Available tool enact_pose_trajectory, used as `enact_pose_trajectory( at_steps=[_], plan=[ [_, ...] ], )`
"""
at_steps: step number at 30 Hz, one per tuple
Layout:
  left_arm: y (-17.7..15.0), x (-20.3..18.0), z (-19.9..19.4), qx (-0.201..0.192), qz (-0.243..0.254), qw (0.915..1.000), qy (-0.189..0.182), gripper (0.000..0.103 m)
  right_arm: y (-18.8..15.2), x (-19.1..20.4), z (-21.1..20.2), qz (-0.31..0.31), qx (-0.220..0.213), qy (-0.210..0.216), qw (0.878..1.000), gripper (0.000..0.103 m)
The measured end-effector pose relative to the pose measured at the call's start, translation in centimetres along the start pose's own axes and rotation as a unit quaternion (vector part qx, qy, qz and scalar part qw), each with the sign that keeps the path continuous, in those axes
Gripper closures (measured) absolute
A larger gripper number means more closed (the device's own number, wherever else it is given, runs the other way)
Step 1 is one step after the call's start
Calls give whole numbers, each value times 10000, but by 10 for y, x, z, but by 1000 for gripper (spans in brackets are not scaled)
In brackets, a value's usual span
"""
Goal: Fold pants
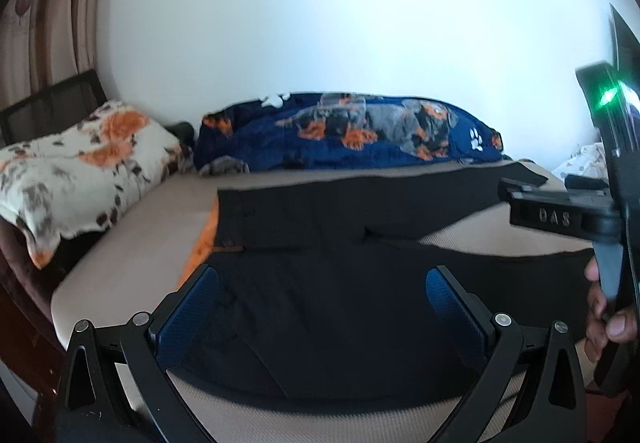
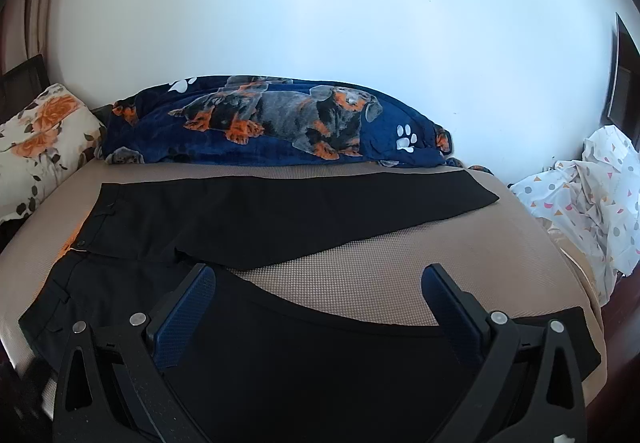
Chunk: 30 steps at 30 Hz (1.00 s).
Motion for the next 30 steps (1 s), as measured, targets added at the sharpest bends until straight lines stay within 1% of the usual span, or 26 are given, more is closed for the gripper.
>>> enact_pose_trajectory(
  at_steps=[9, 12, 13, 16, 19, 21, 24, 26, 29, 30],
  plan=[
    [31, 16, 16, -77, 102, 9999, -5, 0, 1, 2, 2, -56, 21, -27, 10000, 1],
    [34, 20, 28, 124, 148, 9995, -266, 0, 4, 5, 6, -92, 63, -11, 9999, 1],
    [35, 22, 32, 187, 184, 9993, -266, 0, 6, 5, 9, -110, 84, -16, 9999, 1],
    [39, 26, 40, 152, 247, 9995, -135, 0, 10, 8, 13, -152, 124, -22, 9998, 1],
    [44, 30, 51, 202, 264, 9993, -195, 0, 11, 10, 20, -182, 171, -21, 9997, 1],
    [48, 38, 60, 184, 257, 9995, -62, 0, 11, 11, 24, -212, 202, -29, 9996, 1],
    [52, 49, 80, 420, 200, 9988, -139, 0, 11, 15, 32, -259, 282, -9, 9993, 1],
    [57, 65, 97, 528, 38, 9986, -33, 0, 12, 18, 38, -277, 332, 18, 9991, 1],
    [61, 89, 124, 782, -200, 9967, -59, 0, 10, 23, 48, -316, 420, 67, 9986, 1],
    [63, 102, 134, 859, -333, 9957, 26, 1, 10, 25, 53, -331, 452, 79, 9984, 1]
  ],
)
Point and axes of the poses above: each gripper's, at about its wrist camera, not at the fingertips, and z roughly the way its jaws point, x to its left, y to its top, the point moved 8 cm from there along z, roughly the way its jaws point, and after that the axes turned 10 degrees about -z, right-handed, at the moved point
